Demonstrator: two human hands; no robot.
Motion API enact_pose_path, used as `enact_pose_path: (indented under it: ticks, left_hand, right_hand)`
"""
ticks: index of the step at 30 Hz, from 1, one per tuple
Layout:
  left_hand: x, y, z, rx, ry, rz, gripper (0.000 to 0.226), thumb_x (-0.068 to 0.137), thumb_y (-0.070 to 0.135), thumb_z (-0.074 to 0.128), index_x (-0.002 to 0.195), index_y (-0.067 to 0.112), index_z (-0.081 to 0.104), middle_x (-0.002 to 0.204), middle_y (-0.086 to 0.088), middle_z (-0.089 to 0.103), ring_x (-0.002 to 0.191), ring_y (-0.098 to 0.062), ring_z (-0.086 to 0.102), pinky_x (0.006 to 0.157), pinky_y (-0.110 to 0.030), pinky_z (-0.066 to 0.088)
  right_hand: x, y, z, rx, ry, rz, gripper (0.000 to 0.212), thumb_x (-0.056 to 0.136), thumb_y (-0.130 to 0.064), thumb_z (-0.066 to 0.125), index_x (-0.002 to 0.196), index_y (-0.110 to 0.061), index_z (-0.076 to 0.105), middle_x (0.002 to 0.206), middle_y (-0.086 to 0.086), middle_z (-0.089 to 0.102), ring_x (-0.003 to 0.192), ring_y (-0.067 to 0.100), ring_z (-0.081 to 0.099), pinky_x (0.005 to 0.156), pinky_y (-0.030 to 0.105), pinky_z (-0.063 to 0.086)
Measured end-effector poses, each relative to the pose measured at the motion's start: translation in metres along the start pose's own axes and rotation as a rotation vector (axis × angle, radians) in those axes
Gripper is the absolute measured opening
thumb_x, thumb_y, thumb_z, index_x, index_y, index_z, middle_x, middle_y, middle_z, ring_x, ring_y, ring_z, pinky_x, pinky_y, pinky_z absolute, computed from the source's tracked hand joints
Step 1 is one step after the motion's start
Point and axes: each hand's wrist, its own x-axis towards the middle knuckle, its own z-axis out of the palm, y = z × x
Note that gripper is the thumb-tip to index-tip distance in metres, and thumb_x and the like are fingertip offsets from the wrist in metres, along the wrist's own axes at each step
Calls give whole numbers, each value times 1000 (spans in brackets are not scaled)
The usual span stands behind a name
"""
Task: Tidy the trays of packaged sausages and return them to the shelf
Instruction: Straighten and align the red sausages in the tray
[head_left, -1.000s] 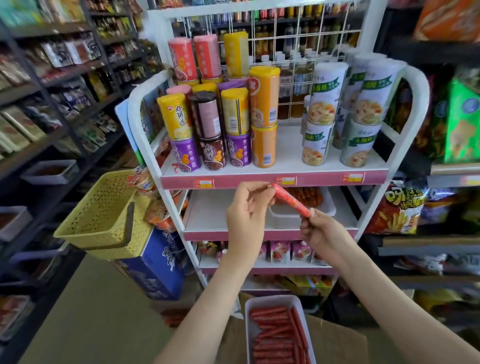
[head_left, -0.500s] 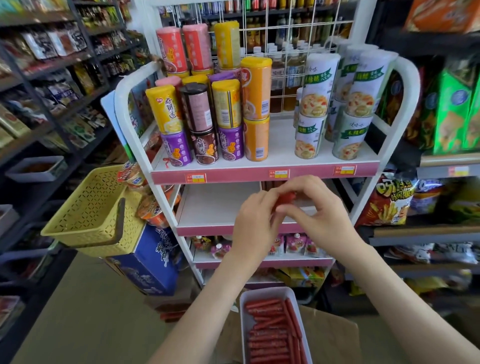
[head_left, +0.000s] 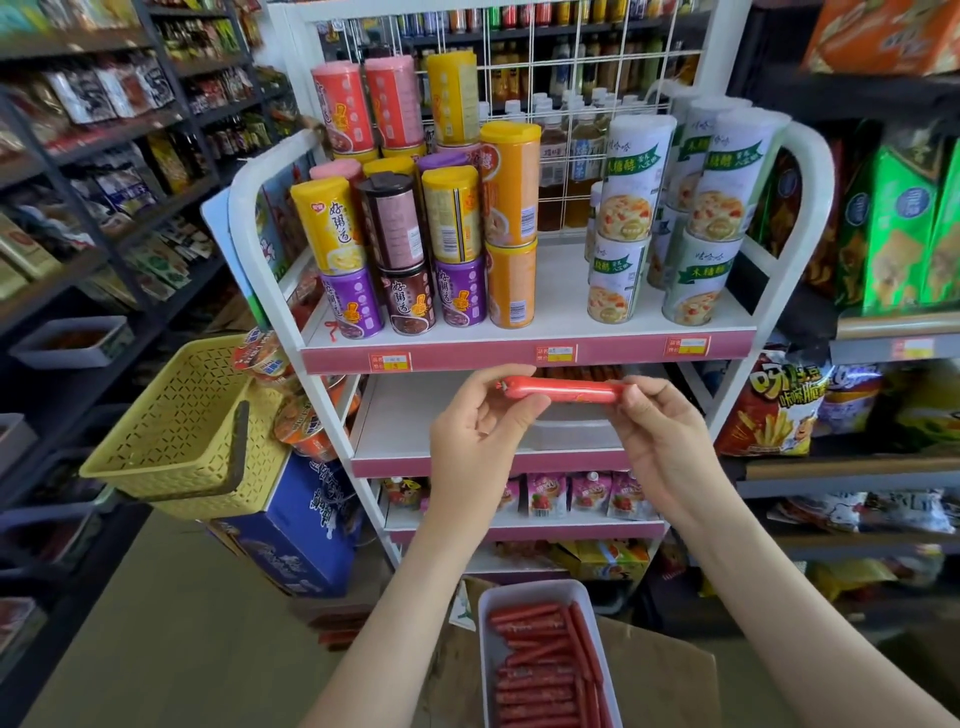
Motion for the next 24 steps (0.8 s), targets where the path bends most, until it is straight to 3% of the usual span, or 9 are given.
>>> enact_pose_path:
  ticks: [4,7,10,12,15,18,21,24]
  left_hand:
    - [1,1,5,-42,-36,54,19,81,21,67,100,26,64,97,8,68,95,-6,64,84,-17,47]
    - [1,-5,8,37,-129,91,17,87,13,65,103,17,63,103,-1,68,97,-8,65,86,-17,47]
    - [0,-12,11,210,-143,177,24,87,27,63,110,29,58,103,4,68,95,0,65,83,-13,48]
    - [-1,-15,13,286,-111,227,30,88,35,57,117,35,51,102,6,67,94,0,65,83,-15,51]
    - [-1,-15,14,285,-61,232,37,87,35,58,123,38,46,102,10,65,95,-3,64,83,-25,54]
    - [0,-16,14,260,-110,234,53,87,28,63,133,38,39,118,8,61,107,-3,60,93,-25,50]
    - [-2,-22,10,312,-264,280,64,90,22,64,144,31,31,143,7,44,128,-4,46,106,-25,39]
    - [-6,-30,3,394,-445,264,77,85,26,70,146,31,24,154,16,21,141,0,21,112,-14,21]
  right_hand:
    - [1,11,-4,-155,-95,42,47,60,-34,88,87,-9,57,74,0,64,72,11,61,75,26,52]
    - [-3,12,-4,-554,-130,7,12,81,-16,73,87,-23,65,83,-8,65,83,9,57,89,34,40]
    - [-9,7,6,-857,-205,-86,31,82,-8,70,100,-32,63,98,-18,66,100,2,59,96,27,40]
    - [-14,4,17,-911,-240,-162,35,81,-5,71,102,-31,60,97,-20,65,95,3,60,89,23,47]
    - [-19,4,25,-883,-249,-172,36,82,0,68,102,-29,61,91,-13,68,85,8,64,80,27,54]
    - [-20,2,25,-750,-241,-117,37,85,5,62,110,-22,61,98,-5,70,92,13,67,83,31,56]
    - [-20,-2,25,-396,-246,3,43,89,1,56,129,-13,52,105,13,68,96,27,67,81,36,57]
    - [-15,-7,23,-55,-208,148,51,88,-2,51,137,-15,45,100,17,65,88,28,67,80,41,58]
